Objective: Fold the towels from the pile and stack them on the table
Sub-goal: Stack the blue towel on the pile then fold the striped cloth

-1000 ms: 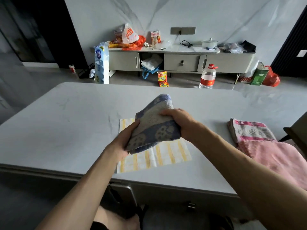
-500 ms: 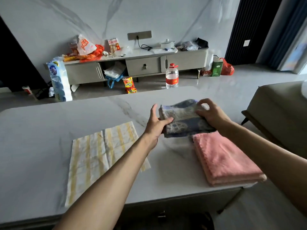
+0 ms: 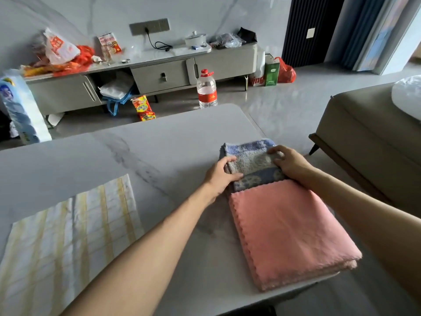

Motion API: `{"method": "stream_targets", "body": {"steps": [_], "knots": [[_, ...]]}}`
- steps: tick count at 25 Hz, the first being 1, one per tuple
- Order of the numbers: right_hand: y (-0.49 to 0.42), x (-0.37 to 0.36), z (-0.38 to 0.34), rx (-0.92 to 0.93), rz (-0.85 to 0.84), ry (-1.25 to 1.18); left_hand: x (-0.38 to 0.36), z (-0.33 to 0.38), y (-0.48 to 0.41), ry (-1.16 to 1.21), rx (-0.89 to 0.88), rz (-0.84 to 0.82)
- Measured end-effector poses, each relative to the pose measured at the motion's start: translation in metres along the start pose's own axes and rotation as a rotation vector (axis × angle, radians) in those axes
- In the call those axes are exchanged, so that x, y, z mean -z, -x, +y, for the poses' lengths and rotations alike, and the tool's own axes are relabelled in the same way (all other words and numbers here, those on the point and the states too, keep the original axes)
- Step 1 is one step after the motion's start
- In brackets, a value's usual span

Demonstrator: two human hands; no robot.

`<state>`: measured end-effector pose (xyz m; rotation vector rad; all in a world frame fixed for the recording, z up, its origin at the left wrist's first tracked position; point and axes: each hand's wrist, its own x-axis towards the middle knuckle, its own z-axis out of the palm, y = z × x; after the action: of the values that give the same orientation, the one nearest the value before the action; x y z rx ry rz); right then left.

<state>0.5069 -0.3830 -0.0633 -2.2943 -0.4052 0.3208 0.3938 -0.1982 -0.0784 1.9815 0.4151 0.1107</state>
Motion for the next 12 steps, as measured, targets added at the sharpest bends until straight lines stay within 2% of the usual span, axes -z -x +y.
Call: {"method": "stream_targets", "body": {"steps": [7,10,12], "knots": [[-0.004,-0.001,-0.008,0.006,-0.006,0.201,0.003,-0.003,-0.003,-0.140,-0.038,0.019],[0.008,0.001,-0.024,-0.030,-0.050,0.407,0.014,0.004,0.007,-0.271,-0.042,0.056],[0.018,-0.005,-0.040,0.009,-0.022,0.479,0.031,0.005,0.024,-0.296,-0.018,0.084]]}}
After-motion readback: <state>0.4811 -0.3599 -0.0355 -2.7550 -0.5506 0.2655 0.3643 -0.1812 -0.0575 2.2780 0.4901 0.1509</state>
